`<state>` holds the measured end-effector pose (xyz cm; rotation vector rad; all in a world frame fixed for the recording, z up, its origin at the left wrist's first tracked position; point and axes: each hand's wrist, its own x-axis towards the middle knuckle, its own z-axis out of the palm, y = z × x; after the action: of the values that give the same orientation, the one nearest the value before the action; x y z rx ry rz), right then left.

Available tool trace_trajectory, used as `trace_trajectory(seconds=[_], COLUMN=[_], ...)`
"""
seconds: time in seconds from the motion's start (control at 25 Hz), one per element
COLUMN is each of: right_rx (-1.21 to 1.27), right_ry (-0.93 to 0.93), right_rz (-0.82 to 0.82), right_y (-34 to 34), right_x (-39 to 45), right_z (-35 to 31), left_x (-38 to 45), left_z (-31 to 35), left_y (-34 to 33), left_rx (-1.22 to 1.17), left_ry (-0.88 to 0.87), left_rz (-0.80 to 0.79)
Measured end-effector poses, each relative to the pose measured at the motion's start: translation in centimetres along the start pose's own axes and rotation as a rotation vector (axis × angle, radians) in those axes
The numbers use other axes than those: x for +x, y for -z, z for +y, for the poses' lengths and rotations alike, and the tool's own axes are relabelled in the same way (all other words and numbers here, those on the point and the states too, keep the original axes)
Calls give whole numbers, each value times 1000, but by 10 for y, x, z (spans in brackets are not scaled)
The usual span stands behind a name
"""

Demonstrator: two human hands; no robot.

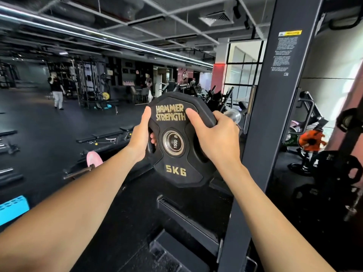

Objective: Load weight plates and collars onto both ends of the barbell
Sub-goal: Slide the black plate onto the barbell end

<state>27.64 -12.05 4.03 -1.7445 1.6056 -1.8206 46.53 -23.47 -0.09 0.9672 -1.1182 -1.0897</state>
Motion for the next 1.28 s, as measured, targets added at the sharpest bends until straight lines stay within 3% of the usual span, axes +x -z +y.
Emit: trace_trajectory(seconds=[0.2,0.44,0.84,1.28], right_rx=[-1,-9,2,17], right_ry=[30,31,-109,-114], right_rz=[57,81,158,347], right_y=[-2,-4,-10,-20], right_x=[-1,-4,-12,0], right_z=[5,1,-9,19], left_x=[10,13,13,42], left_z=[-3,-2,2,6], left_y=[7,10,13,-6], left_rx=[-65,-106,-34,-13], left_ry=[8,52,45,-112], left_rz=[-157,-226,-217,-297])
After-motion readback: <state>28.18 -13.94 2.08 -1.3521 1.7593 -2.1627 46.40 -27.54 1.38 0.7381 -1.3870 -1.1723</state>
